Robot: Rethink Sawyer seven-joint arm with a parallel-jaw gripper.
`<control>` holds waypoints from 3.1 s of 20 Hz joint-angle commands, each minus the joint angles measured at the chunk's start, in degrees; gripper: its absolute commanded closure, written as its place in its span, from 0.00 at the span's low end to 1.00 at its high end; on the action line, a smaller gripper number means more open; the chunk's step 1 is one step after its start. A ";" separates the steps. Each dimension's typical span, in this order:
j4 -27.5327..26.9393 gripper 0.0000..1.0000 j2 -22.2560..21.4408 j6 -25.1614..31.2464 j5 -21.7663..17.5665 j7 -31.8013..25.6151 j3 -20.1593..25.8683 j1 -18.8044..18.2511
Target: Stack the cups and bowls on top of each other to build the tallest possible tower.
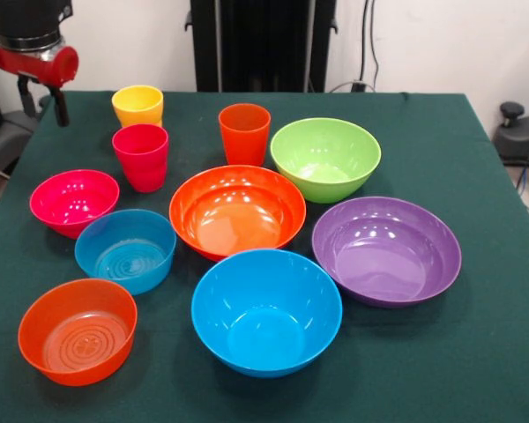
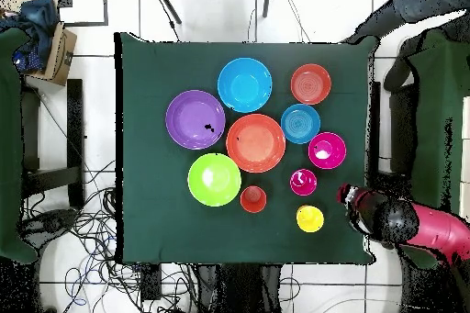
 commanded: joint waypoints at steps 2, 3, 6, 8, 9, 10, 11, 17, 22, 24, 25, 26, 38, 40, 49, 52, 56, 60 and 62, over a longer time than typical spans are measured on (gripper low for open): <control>-0.68 0.00 -0.45 2.57 -4.02 -11.22 2.49 0.05; -1.24 0.00 -0.10 2.87 -3.87 -11.51 2.82 -0.02; -3.63 0.00 1.34 3.69 -3.20 -12.28 3.94 -0.29; -5.10 0.00 2.08 4.62 -2.60 -13.32 4.93 -0.61; -5.64 0.00 2.30 4.92 -2.33 -13.64 5.31 -0.72; -6.51 0.00 2.65 5.30 -2.10 -14.09 5.78 -0.76; -7.37 0.00 3.00 5.67 -1.86 -14.55 6.26 -0.81; -11.77 0.00 4.60 9.18 -0.11 -16.24 8.18 -1.12; -15.61 0.00 6.04 12.73 1.27 -17.00 9.99 -1.27; -17.39 0.00 6.75 13.78 1.41 -16.39 10.14 -0.82; -18.06 0.00 7.06 14.12 1.41 -16.18 10.22 -0.66; -19.44 0.00 7.74 14.71 1.45 -15.87 10.28 -0.29; -29.55 0.00 13.55 17.30 0.35 -13.18 10.45 2.73; -30.79 0.00 14.09 17.95 0.55 -12.79 10.31 3.33; -32.58 0.00 15.43 17.31 0.53 -10.76 9.41 5.57; -32.03 0.00 15.34 17.09 1.17 -8.97 8.97 6.35; -30.52 0.00 14.72 16.15 2.01 -5.79 8.24 7.60; -30.10 0.00 14.54 15.45 2.70 -4.20 7.88 9.03; -30.06 0.00 14.42 15.39 3.18 -3.76 7.63 9.64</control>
